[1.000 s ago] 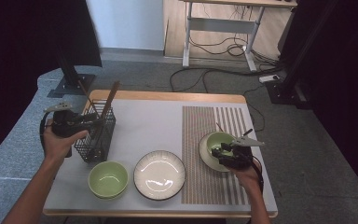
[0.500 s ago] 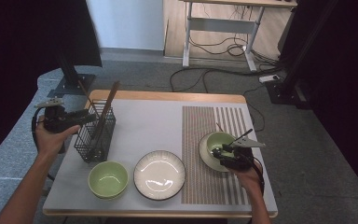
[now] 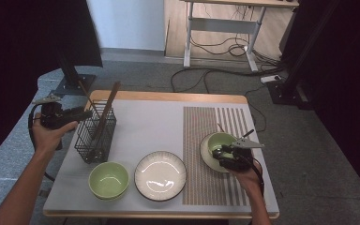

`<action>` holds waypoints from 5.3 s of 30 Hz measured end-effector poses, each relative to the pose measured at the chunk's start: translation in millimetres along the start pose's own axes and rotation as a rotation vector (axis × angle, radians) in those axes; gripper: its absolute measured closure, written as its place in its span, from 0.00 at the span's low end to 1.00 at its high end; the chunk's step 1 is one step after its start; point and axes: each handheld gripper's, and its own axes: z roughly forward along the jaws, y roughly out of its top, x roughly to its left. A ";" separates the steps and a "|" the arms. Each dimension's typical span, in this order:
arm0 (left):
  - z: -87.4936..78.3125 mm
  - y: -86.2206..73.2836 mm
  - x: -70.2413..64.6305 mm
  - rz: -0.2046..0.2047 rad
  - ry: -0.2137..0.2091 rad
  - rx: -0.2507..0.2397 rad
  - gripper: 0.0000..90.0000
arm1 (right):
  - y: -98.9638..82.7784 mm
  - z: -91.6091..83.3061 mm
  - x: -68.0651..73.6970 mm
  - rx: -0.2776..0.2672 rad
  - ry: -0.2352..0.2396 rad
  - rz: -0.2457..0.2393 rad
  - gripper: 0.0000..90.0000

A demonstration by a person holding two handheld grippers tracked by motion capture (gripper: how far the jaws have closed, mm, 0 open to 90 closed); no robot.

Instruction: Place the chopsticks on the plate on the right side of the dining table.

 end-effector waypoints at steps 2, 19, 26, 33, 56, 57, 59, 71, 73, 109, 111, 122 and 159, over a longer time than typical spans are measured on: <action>-1.3 0.5 2.7 -0.001 0.005 -0.003 0.50 | 0.2 0.0 0.7 -0.001 0.003 -0.004 0.51; 7.5 5.0 16.2 -0.010 0.013 -0.005 0.50 | 1.5 0.1 4.5 -0.003 0.002 -0.017 0.51; 13.2 6.7 23.0 -0.021 0.013 -0.006 0.50 | 1.1 -0.5 5.6 -0.007 0.001 -0.017 0.51; 18.6 8.2 28.5 -0.029 0.013 -0.007 0.50 | 1.2 -0.8 6.0 -0.008 -0.001 -0.021 0.51; 31.7 7.3 43.8 -0.052 0.031 -0.007 0.49 | 2.1 -3.2 6.8 -0.011 -0.009 -0.036 0.51; 32.0 6.8 43.9 -0.052 0.030 -0.009 0.49 | 2.5 -3.7 6.7 -0.011 -0.008 -0.036 0.51; 32.2 6.5 44.8 -0.053 0.033 -0.011 0.49 | 2.5 -4.5 6.2 -0.016 -0.010 -0.035 0.51; 38.2 8.9 52.0 -0.060 0.043 -0.011 0.49 | 2.4 -9.8 1.7 -0.029 -0.026 -0.030 0.51; 39.5 9.1 53.2 -0.060 0.044 -0.009 0.49 | 2.0 -9.9 1.1 -0.030 -0.027 -0.026 0.51; 57.9 14.1 71.0 -0.106 0.074 -0.035 0.53 | 0.6 -8.3 2.9 -0.015 -0.036 -0.045 0.51; 59.6 14.2 71.7 -0.111 0.078 -0.035 0.54 | 0.7 -8.8 2.7 -0.016 -0.036 -0.045 0.51; 65.7 14.7 78.6 -0.134 0.109 -0.038 0.61 | -0.2 -7.2 2.8 -0.010 -0.037 -0.048 0.51; 64.3 20.7 74.8 -0.169 0.087 -0.077 0.87 | -1.6 -7.9 0.2 -0.003 -0.046 -0.057 0.51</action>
